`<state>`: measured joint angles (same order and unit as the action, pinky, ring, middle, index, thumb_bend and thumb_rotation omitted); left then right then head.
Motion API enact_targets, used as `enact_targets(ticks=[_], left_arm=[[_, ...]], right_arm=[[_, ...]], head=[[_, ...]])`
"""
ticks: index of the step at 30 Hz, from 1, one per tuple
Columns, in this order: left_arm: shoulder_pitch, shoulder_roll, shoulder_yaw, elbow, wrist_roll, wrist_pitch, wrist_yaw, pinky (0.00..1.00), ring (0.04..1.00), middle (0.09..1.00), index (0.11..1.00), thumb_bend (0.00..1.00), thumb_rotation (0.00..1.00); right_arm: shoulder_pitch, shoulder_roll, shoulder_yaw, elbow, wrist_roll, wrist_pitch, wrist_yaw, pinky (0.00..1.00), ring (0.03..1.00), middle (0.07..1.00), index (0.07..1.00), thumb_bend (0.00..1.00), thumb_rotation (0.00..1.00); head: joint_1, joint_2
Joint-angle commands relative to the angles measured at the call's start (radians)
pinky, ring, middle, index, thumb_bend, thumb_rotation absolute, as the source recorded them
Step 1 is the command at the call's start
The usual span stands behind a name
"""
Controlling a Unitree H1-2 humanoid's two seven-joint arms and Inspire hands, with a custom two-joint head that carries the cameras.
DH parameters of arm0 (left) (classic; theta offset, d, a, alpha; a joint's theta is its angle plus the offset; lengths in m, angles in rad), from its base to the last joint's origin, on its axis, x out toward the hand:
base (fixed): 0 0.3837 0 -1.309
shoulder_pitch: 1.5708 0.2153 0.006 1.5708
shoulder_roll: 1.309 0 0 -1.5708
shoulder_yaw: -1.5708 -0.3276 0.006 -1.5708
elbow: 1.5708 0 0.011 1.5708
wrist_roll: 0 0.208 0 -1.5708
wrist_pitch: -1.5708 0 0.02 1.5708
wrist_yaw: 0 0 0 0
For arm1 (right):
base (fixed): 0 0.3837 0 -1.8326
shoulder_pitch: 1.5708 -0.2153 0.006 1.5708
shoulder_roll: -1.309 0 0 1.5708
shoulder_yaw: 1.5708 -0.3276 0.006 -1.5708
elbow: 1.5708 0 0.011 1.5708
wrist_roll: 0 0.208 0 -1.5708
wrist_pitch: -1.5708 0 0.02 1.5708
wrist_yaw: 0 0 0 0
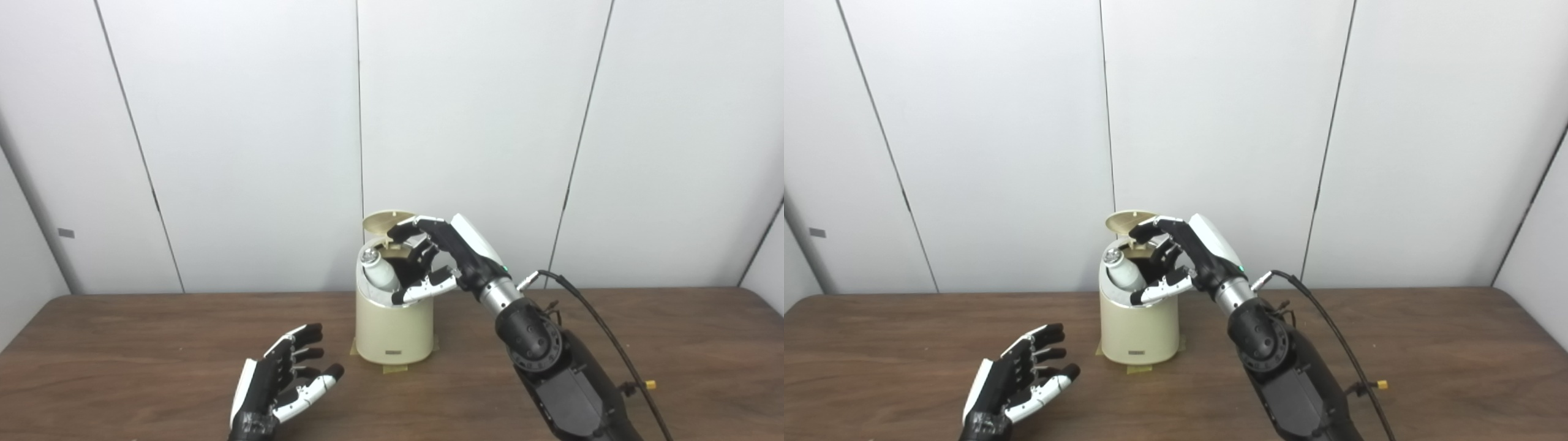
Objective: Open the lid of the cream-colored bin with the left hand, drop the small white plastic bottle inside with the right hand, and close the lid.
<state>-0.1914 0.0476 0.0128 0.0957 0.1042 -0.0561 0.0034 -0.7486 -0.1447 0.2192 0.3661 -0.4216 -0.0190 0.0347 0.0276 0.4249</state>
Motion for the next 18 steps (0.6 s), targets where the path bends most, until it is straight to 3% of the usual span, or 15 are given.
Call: enact_targets(ticks=[1,7,11,18], left_arm=[[-0.031,0.002,-0.003,-0.028,0.0,-0.012,0.007,0.62,0.748,0.804,0.812,0.72,0.22],[-0.033,0.001,-0.005,-0.021,-0.002,-0.016,0.005,0.63,0.758,0.81,0.814,0.71,0.21],[-0.034,0.0,-0.007,-0.021,-0.002,-0.017,0.005,0.64,0.759,0.813,0.817,0.71,0.21],[-0.035,-0.001,-0.007,-0.026,-0.003,-0.016,0.007,0.64,0.762,0.82,0.816,0.71,0.23]], right_arm=[[-0.025,-0.006,-0.002,-0.035,-0.002,-0.004,0.001,0.43,0.552,0.697,0.703,0.82,0.0],[-0.022,-0.007,-0.008,-0.051,0.013,-0.013,0.006,0.45,0.578,0.724,0.742,0.84,0.0],[-0.011,-0.008,-0.021,-0.076,0.032,-0.038,0.002,0.44,0.576,0.711,0.719,0.85,0.0],[0.065,-0.015,-0.091,-0.175,0.074,-0.084,-0.047,0.3,0.39,0.536,0.615,0.81,0.0]], head=[[0.0,0.002],[0.001,0.0],[0.002,0.0],[0.004,0.002]])
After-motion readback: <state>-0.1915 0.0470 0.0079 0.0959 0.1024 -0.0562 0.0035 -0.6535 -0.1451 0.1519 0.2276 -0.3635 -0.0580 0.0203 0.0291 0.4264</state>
